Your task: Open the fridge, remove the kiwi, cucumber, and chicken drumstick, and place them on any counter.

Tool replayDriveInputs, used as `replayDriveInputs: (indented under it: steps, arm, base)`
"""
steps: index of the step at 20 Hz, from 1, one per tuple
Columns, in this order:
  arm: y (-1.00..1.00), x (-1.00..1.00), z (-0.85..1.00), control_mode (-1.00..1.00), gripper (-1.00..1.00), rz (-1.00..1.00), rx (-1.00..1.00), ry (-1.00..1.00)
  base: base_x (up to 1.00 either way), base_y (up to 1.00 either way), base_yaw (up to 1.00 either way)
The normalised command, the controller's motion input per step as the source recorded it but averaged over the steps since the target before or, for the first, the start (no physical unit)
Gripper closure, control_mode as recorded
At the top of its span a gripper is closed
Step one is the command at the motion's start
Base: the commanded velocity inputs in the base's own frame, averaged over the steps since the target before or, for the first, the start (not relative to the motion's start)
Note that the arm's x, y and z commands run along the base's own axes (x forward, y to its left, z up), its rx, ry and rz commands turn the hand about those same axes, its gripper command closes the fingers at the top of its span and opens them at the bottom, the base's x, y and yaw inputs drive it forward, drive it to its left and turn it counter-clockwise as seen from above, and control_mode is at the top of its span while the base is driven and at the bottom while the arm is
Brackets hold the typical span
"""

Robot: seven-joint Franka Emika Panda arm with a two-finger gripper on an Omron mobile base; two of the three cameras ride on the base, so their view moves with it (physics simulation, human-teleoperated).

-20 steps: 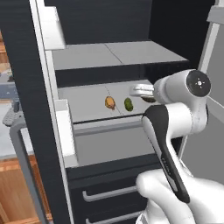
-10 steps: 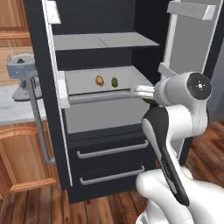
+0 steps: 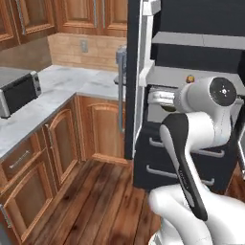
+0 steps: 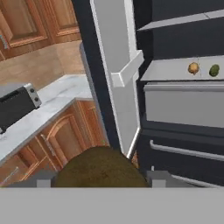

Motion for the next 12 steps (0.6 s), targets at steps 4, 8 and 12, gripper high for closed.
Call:
replayDriveInputs:
  steps: [4, 8, 12]
  arm:
    - [0.00, 0.00, 0.00, 1.00, 1.00, 0.00, 0.00, 0.00]
    - [0.00, 0.00, 0.00, 1.00, 1.00, 0.00, 0.00, 0.00]
    - [0.00, 0.00, 0.00, 1.00, 1.00, 0.00, 0.00, 0.00]
  base:
    - [-0.38, 0.00, 0.90]
    - [-0.23, 0.16, 0.89]
    - [0.14, 0.14, 0.76]
